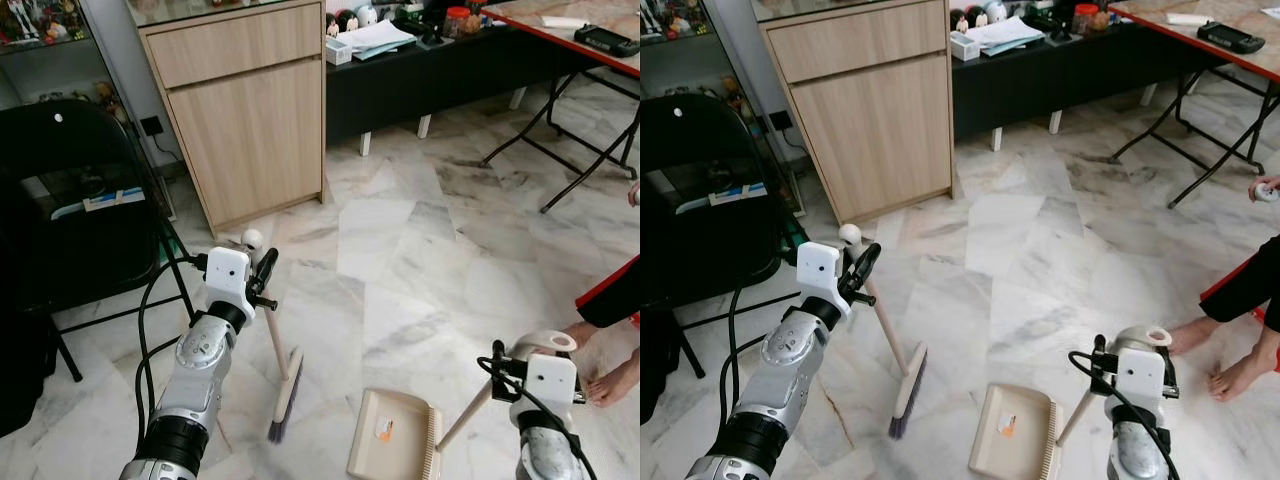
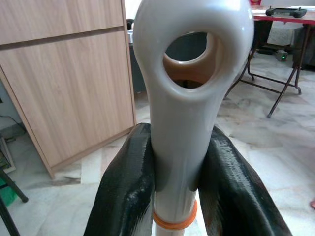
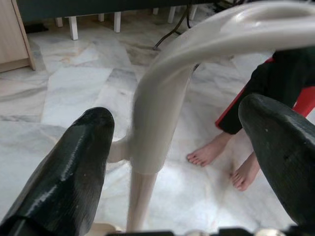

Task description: Sweep floor

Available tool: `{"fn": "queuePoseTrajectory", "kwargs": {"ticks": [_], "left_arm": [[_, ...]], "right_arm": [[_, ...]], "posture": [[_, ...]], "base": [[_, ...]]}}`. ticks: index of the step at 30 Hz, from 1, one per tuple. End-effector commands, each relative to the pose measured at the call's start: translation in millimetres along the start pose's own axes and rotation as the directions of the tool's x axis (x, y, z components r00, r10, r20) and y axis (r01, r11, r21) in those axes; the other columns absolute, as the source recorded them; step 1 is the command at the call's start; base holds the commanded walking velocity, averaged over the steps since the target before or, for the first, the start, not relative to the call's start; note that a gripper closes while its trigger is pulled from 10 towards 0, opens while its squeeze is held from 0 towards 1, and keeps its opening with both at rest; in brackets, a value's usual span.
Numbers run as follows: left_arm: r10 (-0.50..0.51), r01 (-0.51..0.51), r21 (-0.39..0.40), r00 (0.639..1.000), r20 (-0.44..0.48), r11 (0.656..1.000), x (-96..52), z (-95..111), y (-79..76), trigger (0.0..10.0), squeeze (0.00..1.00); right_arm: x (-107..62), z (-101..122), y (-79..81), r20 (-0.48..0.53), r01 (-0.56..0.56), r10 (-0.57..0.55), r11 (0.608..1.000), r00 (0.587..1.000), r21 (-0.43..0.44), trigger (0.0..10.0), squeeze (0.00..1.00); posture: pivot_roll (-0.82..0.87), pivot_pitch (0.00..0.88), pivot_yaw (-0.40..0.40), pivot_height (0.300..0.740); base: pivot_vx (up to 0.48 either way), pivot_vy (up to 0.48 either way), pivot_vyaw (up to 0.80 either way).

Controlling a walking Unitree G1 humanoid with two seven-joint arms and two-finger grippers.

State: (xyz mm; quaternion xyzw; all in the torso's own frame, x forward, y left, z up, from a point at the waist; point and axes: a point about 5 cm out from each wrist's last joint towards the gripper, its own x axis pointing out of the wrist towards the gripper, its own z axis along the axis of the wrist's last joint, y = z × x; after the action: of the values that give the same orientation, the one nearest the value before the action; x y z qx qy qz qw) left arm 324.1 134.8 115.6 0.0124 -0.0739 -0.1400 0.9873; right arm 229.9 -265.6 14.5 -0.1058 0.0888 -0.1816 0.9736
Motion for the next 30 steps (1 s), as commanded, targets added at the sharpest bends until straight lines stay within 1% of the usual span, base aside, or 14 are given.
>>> {"fn": "queuePoseTrajectory", "kwargs": {"ticks": [1, 7, 10, 15, 23, 25, 30], "left_arm": [[0.007, -0.007, 0.005, 0.999, 0.033, 1.000, 1.6, 6.2, 2.8, 10.0, 0.00], [0.007, -0.007, 0.006, 0.999, 0.033, 1.000, 1.6, 6.1, 2.5, 10.0, 0.00], [0.008, -0.008, 0.007, 0.999, 0.033, 1.000, 1.0, 6.1, 2.6, 10.0, 0.00], [0.009, -0.009, 0.008, 0.999, 0.033, 1.000, 0.7, 6.3, 2.8, 10.0, 0.00], [0.008, -0.008, 0.009, 0.999, 0.032, 1.000, 0.6, 6.3, 3.1, 10.0, 0.00], [0.005, -0.006, 0.014, 0.999, 0.032, 1.000, 0.5, 6.2, 3.0, 10.0, 0.00], [0.001, -0.002, 0.026, 0.999, 0.035, 1.000, 0.1, 6.8, 2.9, 10.0, 0.00]], "right_arm": [[1.4, 1.0, -3.5, 0.011, -0.002, 0.002, 1.000, 1.000, -0.007, 10.0, 0.00], [6.1, 5.8, -3.7, 0.038, -0.035, 0.037, 0.999, 0.999, -0.033, 10.0, 0.00], [8.7, 9.0, -1.4, 0.056, -0.068, 0.071, 0.996, 0.996, -0.053, 10.0, 0.00], [9.8, 11.3, -1.9, 0.076, -0.085, 0.088, 0.995, 0.993, -0.047, 10.0, 0.00], [12.0, 11.7, -1.8, 0.077, -0.117, 0.122, 0.991, 0.989, -0.072, 10.0, 0.00], [12.0, 8.9, 1.4, 0.061, -0.139, 0.144, 0.987, 0.988, -0.082, 10.0, 0.00], [11.7, 4.4, 1.4, 0.034, -0.144, 0.148, 0.985, 0.988, -0.090, 10.0, 0.00]], "posture": [[0.04, 0.064, 0.021, 0.740], [0.04, 0.064, 0.021, 0.740], [0.04, 0.065, 0.020, 0.740], [0.04, 0.066, 0.022, 0.740], [0.04, 0.067, 0.022, 0.740], [0.04, 0.067, 0.022, 0.740], [0.05, 0.068, 0.022, 0.740]], "base": [[0.000, 0.000, 0.00], [0.000, 0.000, 0.00], [0.000, 0.000, 0.00], [0.000, 0.000, 0.00], [0.000, 0.000, 0.00], [0.000, 0.000, 0.00], [0.000, 0.000, 0.00]]}}
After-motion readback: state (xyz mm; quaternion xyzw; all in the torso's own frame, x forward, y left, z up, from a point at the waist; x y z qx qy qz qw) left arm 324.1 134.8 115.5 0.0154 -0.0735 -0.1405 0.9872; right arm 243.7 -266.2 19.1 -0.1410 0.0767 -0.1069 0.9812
